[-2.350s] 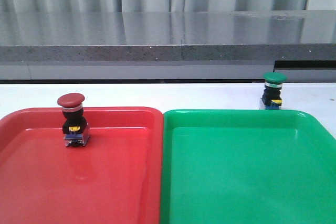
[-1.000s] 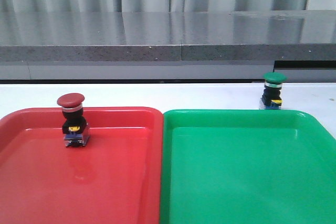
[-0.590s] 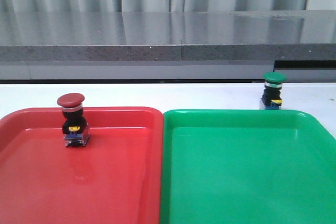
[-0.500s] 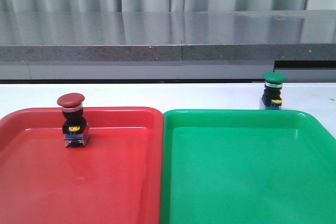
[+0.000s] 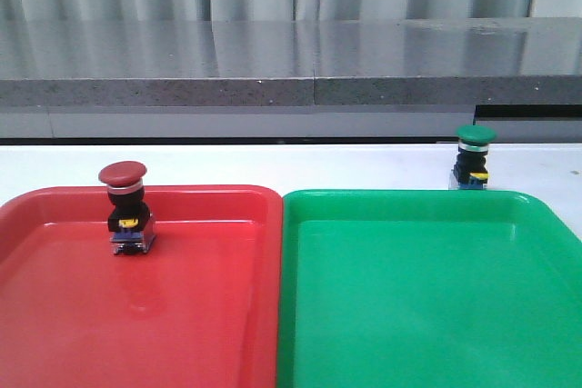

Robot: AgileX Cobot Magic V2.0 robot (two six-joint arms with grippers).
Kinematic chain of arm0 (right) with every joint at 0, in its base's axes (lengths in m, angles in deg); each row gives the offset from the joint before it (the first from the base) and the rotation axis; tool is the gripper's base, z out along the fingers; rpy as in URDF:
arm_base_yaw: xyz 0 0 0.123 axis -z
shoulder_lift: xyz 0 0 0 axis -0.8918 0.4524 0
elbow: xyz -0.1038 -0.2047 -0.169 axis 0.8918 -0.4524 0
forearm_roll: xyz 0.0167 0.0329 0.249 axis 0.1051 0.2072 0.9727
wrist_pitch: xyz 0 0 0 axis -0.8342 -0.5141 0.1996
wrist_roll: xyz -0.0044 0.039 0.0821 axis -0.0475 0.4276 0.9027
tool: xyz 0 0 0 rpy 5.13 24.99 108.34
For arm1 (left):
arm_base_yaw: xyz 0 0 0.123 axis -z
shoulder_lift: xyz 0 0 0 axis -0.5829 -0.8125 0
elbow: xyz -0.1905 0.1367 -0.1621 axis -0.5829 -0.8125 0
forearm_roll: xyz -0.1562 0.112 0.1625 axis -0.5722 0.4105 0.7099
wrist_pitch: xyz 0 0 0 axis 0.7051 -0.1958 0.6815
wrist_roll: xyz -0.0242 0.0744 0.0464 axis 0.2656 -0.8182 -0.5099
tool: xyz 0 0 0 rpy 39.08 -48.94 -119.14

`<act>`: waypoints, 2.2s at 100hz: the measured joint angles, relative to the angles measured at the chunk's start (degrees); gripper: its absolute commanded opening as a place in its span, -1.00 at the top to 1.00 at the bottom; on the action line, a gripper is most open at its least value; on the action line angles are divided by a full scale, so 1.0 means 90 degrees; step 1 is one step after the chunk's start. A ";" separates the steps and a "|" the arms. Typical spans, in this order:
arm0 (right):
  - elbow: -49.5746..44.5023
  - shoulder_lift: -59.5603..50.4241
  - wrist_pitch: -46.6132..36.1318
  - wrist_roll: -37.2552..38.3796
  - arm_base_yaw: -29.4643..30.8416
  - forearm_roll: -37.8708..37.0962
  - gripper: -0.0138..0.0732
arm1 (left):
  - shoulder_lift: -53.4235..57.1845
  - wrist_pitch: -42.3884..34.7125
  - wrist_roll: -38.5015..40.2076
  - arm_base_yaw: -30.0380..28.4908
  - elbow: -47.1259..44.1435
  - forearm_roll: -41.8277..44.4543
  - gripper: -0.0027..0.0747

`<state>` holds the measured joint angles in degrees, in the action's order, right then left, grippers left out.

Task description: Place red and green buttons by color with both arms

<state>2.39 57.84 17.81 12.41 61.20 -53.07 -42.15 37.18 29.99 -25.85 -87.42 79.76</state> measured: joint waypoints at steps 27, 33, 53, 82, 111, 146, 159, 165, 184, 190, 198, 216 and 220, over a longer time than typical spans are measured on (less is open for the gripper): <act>0.0688 0.1108 0.0097 0.0010 0.0000 0.0454 0.84 | 0.0000 0.0000 0.0000 0.0000 0.0000 0.0000 0.98; 0.0688 0.1246 0.0078 0.0010 0.0000 0.0480 0.84 | 0.0000 0.0000 0.0000 0.0000 0.0000 0.0000 0.98; 0.0688 0.1412 0.0105 0.0010 0.0000 0.0510 0.83 | 0.0000 0.0000 0.0000 0.0000 0.0000 0.0000 0.98; 0.0688 0.1421 0.0780 0.0010 0.0000 0.0510 -0.25 | 0.0000 0.0000 0.0000 0.0000 0.0000 0.0000 0.98; 0.0688 0.1421 0.0724 0.0010 0.0000 0.0571 -0.80 | 0.0000 0.0000 0.0000 0.0000 0.0000 0.0000 0.98; 0.1299 0.2649 0.0419 0.0015 0.0000 0.0867 -0.80 | 0.0000 0.0000 0.0000 0.0000 0.0000 0.0000 0.98; 0.1844 0.3730 0.0264 0.0015 0.0000 0.0871 -0.80 | 0.0000 0.0000 0.0000 0.0000 0.0000 0.0000 0.98; 0.2133 0.4274 0.0195 0.0015 0.0000 0.0882 -0.80 | 0.0000 0.0000 0.0000 0.0000 0.0000 0.0000 0.98; 0.2997 0.5981 0.0069 0.0015 0.0000 0.0882 -0.80 | 0.0000 0.0000 0.0000 0.0000 0.0000 0.0000 0.98; 0.3241 0.6453 0.0045 0.0015 0.0000 0.0882 -0.80 | 0.0000 0.0000 0.0000 0.0000 0.0000 0.0000 0.98; 0.3580 0.7100 0.0016 0.0015 0.0000 0.0882 -0.80 | 0.0000 0.0000 0.0000 0.0000 0.0000 0.0000 0.98; 0.4169 0.8214 -0.0007 0.0015 0.0000 0.0882 -0.80 | 0.0000 0.0000 0.0000 0.0000 0.0000 0.0000 0.98; 0.4284 0.8382 -0.0007 0.0015 -0.0012 0.0882 -0.80 | 0.0000 0.0000 0.0000 0.0000 0.0000 0.0000 0.98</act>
<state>40.94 133.28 17.75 12.54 61.09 -45.13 -42.15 37.18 29.99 -25.85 -87.42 79.76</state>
